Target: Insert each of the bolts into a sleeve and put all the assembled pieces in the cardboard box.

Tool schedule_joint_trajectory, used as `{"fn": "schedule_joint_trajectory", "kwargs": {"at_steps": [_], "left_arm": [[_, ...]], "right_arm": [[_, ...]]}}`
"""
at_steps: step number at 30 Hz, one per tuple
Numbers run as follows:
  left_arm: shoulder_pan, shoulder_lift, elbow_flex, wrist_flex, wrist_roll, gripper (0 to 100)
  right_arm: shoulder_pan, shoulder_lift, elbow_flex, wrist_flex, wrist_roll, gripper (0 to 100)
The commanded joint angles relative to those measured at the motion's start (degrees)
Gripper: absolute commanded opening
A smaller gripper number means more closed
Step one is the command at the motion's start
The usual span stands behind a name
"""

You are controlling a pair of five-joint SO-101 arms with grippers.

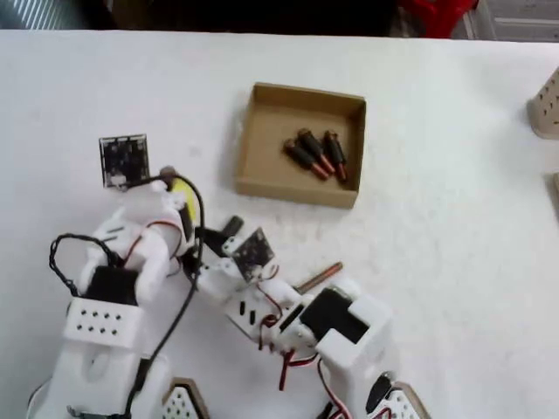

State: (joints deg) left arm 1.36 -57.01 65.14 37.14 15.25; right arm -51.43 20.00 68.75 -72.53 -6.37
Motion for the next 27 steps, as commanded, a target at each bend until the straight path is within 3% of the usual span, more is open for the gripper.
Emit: {"fn": "schedule_joint_trajectory", "kwargs": {"at_steps": [1, 9, 22, 27], "left_arm": [[0.9, -4.4, -2.5, 0.5, -0.4, 2], [3.2, -10.0, 3.1, 0.2, -0.4, 2], [0.7, -9.9, 5.1, -3.3, -0.5, 2], [0.6, -9.9, 9.6, -8.8, -0.6, 2]], "right_arm": [[-0.1, -0.7, -2.2, -0.2, -0.6, 1.5], [-0.1, -0.7, -2.2, -0.2, -0.6, 1.5], [-0.1, -0.7, -1.9, -0.2, -0.6, 1.5], [0.0, -0.7, -1.9, -0.2, -0.6, 1.5]]}}
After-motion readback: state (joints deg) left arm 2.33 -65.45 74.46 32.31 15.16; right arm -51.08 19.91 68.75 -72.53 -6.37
